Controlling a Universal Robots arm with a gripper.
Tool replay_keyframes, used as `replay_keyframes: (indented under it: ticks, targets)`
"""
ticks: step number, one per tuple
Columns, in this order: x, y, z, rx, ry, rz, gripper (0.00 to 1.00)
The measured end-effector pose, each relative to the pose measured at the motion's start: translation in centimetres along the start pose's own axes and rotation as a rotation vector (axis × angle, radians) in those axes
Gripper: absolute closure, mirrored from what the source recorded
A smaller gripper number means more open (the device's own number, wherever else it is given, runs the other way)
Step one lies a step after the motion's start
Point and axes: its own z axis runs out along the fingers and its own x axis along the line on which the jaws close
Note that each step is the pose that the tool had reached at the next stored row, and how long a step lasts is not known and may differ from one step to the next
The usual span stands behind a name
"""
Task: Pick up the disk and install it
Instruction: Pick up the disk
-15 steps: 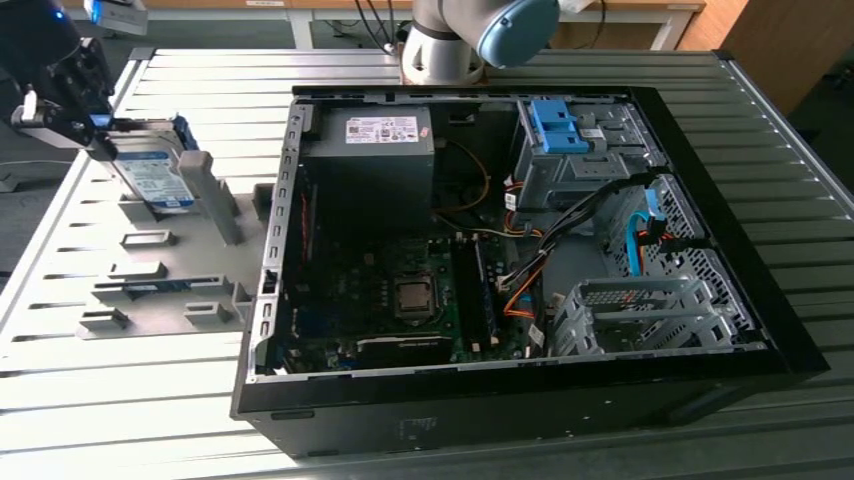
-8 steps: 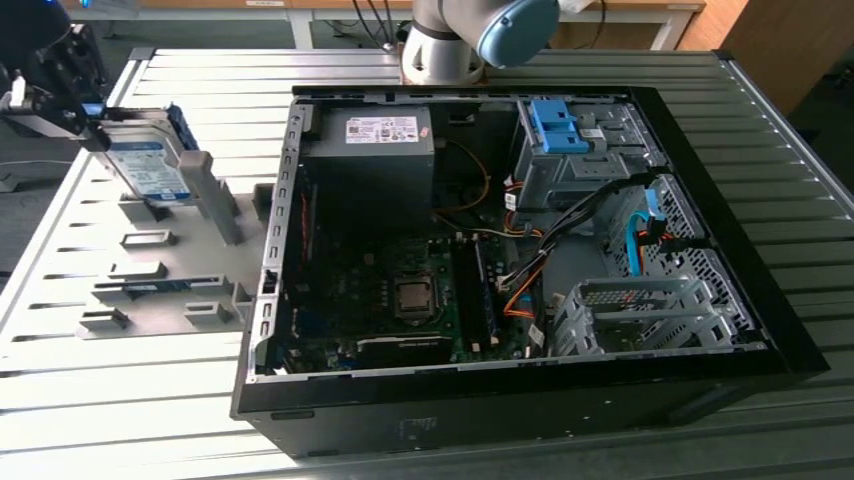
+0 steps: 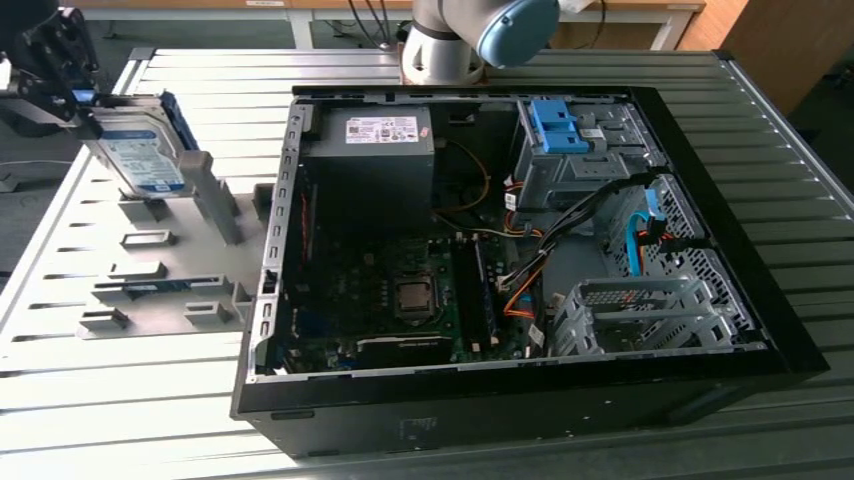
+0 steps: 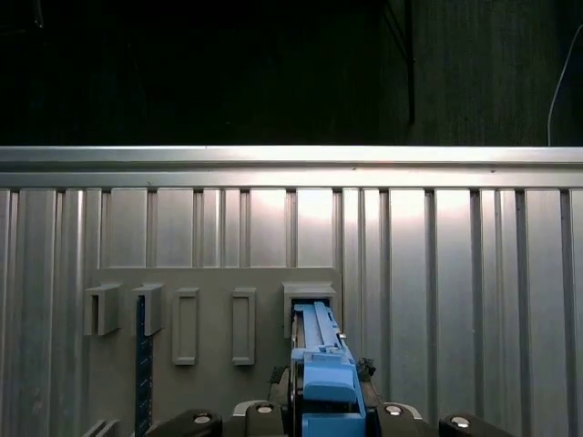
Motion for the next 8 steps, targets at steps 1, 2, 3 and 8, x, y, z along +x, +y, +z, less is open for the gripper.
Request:
replay_keyframes:
  ticks: [1, 2, 3, 8]
  targets:
    - [-0.01, 0.0, -0.22, 0.0, 0.0, 0.0, 0.64]
    - [-0.01, 0.01, -0.44, -0.0001, 0.0, 0.0, 0.64]
    - [-0.02, 0.01, -0.67, 0.0, 0.0, 0.0, 0.64]
    - [-0.07, 0.03, -2.05, -0.0001, 0.0001, 0.0, 0.64]
